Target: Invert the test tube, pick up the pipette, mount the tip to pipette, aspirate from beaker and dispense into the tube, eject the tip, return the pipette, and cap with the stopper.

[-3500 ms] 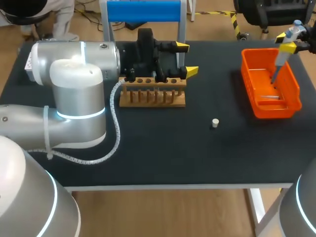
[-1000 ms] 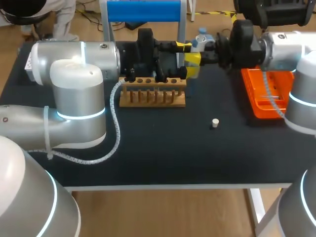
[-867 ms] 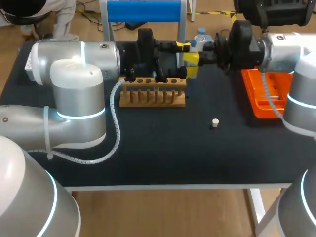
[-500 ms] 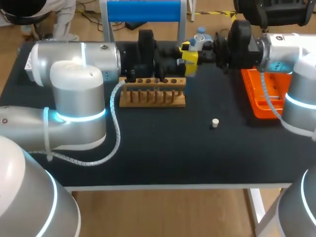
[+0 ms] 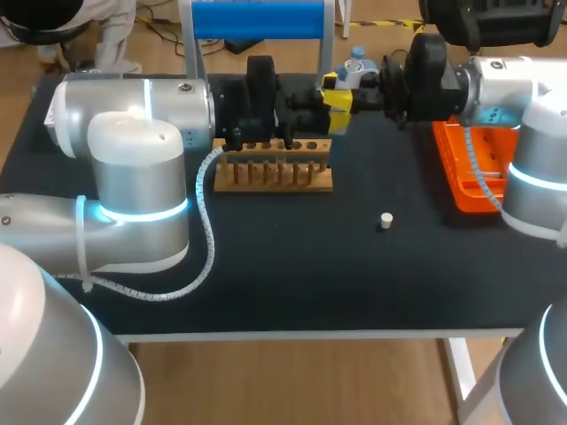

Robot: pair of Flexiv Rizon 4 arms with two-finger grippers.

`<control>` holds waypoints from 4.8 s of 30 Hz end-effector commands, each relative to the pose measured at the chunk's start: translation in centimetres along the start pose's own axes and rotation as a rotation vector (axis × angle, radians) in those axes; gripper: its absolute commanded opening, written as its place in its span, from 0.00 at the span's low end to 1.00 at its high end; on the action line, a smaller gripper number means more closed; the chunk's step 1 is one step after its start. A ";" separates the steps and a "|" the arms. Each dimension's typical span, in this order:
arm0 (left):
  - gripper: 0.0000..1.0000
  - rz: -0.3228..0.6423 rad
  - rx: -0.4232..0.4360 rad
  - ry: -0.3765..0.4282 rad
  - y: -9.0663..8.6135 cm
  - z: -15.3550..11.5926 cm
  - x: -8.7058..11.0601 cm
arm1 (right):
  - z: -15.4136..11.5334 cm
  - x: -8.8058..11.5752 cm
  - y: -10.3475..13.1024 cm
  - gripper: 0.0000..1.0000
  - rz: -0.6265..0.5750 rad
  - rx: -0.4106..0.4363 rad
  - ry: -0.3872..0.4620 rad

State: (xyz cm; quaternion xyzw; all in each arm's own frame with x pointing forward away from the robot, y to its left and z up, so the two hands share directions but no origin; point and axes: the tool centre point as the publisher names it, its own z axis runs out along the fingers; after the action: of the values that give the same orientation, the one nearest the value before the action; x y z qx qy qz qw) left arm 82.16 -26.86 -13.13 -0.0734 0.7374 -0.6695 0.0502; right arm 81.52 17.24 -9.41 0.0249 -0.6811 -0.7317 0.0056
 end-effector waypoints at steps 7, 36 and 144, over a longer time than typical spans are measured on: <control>0.00 -0.002 0.001 -0.003 -0.2 0.3 -0.9 | -0.1 0.8 -0.1 1.00 0.004 0.016 0.005; 0.00 -0.002 0.001 -0.003 -0.2 0.3 -0.9 | -15.1 -5.9 -2.2 1.00 0.018 0.136 -0.044; 0.00 -0.095 -0.161 -0.209 4.2 -16.4 -13.5 | -8.4 -24.2 -8.8 1.00 0.017 0.365 -0.307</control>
State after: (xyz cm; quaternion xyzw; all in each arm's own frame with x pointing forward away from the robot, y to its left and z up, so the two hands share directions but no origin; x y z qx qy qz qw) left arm 92.25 -9.62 -16.72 -0.1907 0.7672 -0.6028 0.1076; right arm 106.21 10.60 -18.13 -0.0926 -0.7936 -0.5931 -0.0988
